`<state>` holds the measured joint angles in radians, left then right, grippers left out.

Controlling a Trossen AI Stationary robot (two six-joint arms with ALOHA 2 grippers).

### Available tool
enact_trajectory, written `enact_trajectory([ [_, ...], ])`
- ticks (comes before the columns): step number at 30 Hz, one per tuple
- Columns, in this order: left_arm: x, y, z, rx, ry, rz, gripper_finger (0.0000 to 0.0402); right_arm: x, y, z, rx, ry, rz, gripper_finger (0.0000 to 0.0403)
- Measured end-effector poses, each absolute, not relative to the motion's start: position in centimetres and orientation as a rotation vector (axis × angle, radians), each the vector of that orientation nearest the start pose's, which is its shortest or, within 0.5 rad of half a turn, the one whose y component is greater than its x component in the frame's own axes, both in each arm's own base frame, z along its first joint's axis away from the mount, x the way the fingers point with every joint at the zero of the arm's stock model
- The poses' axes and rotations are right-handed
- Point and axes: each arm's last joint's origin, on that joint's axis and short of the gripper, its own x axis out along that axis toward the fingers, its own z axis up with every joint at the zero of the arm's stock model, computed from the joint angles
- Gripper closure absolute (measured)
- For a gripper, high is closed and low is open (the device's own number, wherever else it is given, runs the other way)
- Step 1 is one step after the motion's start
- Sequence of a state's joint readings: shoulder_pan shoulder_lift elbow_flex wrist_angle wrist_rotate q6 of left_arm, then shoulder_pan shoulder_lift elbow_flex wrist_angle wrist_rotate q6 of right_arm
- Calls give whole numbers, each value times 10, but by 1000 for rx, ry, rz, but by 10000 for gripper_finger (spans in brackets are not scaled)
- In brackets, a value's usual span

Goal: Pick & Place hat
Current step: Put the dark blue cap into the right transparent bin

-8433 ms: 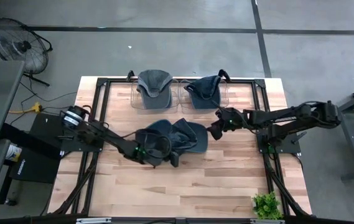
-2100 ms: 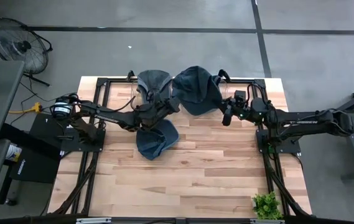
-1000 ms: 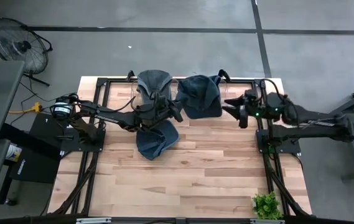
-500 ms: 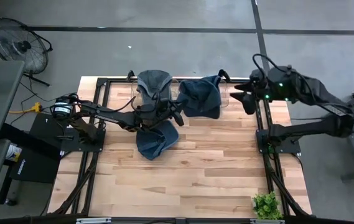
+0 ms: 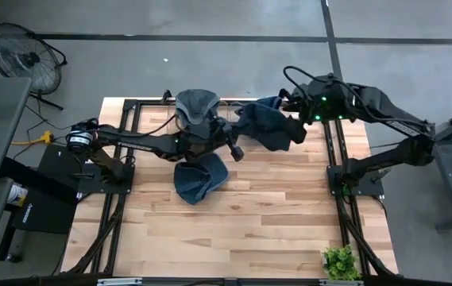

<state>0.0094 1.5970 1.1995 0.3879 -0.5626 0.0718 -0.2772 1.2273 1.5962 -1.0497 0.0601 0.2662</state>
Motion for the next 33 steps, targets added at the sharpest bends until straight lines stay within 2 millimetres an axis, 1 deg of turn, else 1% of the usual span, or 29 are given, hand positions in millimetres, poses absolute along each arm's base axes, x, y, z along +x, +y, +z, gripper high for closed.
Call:
enact_trajectory([
  [4, 369, 27, 333, 102, 27, 559, 386, 212, -65, 435, 344, 668, -433, 130],
  [10, 368, 41, 334, 103, 17, 529, 386, 219, -76, 422, 407, 754, -469, 129],
  [15, 368, 48, 335, 96, 2, 493, 386, 233, -82, 412, 426, 796, -462, 129],
  [20, 368, 50, 336, 95, -10, 474, 386, 247, -89, 401, 420, 840, -438, 130],
  [26, 368, 50, 336, 95, -17, 453, 386, 261, -100, 393, 443, 837, -378, 133],
  [30, 369, 49, 336, 95, -17, 438, 386, 262, -106, 390, 460, 847, -400, 156],
  [33, 369, 49, 336, 95, -15, 436, 386, 260, -107, 391, 460, 842, -409, 194],
])
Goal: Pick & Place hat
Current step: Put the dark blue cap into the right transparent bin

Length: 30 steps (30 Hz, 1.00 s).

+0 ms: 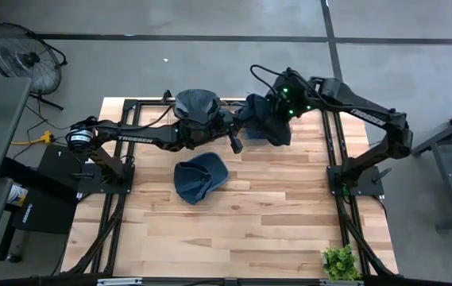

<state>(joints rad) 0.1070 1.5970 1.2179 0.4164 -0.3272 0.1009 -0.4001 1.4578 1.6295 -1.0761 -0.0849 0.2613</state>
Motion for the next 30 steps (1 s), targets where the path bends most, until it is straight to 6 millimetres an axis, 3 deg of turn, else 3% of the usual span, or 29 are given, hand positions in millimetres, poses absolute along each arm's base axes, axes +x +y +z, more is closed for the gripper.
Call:
enact_trajectory([
  [9, 369, 49, 336, 95, -14, 432, 386, 255, -109, 393, 457, 840, -390, 384],
  [15, 369, 49, 336, 95, -14, 432, 373, 254, -110, 393, 443, 849, -401, 397],
  [25, 369, 49, 336, 101, -7, 431, 248, 253, -112, 392, 425, 854, -419, 400],
  [30, 365, 50, 333, 165, 69, 483, 203, 247, -119, 390, 415, 891, -438, 401],
])
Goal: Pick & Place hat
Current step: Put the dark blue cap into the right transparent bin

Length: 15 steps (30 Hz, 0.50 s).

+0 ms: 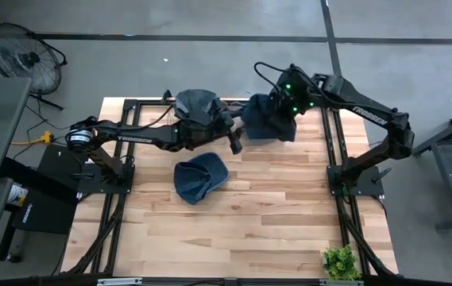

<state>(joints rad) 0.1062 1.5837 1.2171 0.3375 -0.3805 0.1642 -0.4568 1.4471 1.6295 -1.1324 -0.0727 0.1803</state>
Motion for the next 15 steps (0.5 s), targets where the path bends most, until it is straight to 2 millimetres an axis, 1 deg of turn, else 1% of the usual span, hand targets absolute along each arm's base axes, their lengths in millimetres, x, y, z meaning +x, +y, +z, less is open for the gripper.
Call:
enact_trajectory([
  [4, 347, 50, 348, 211, 118, 583, 190, 238, -127, 388, 411, 940, -471, 402],
  [7, 334, 51, 349, 235, 216, 646, 189, 231, -135, 386, 399, 968, -478, 402],
  [9, 328, 53, 351, 236, 237, 664, 189, 227, -141, 386, 393, 972, -470, 402],
  [13, 306, 63, 358, 149, 267, 603, 188, 215, -158, 386, 391, 961, -423, 402],
  [15, 304, 71, 358, 89, 248, 554, 188, 209, -167, 386, 398, 942, -405, 402],
])
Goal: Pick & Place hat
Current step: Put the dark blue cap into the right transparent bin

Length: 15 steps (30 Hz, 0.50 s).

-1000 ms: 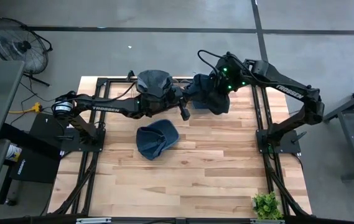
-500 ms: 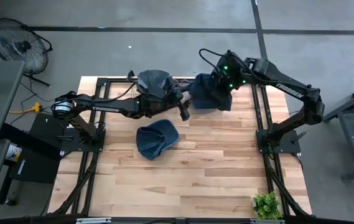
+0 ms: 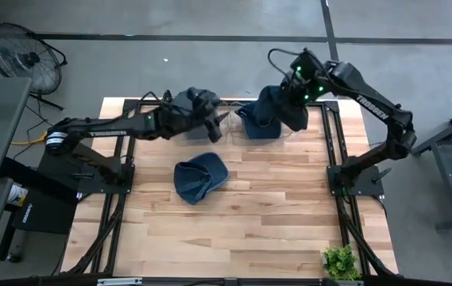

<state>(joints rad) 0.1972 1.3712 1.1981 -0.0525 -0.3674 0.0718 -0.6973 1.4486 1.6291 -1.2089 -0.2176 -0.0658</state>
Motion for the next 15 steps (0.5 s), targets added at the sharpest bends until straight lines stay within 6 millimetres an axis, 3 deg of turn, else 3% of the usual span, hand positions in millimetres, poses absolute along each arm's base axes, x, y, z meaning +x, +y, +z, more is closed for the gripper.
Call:
enact_trajectory([
  [3, 298, 84, 346, 2, 296, 476, 188, 202, -183, 383, 404, 918, -339, 402],
  [7, 293, 94, 347, -90, 239, 365, 188, 200, -202, 372, 389, 922, -260, 403],
  [10, 293, 97, 339, -140, 275, 301, 188, 204, -215, 360, 368, 948, -213, 403],
  [15, 294, 94, 344, -160, 246, 206, 188, 219, -230, 336, 330, 999, -118, 403],
])
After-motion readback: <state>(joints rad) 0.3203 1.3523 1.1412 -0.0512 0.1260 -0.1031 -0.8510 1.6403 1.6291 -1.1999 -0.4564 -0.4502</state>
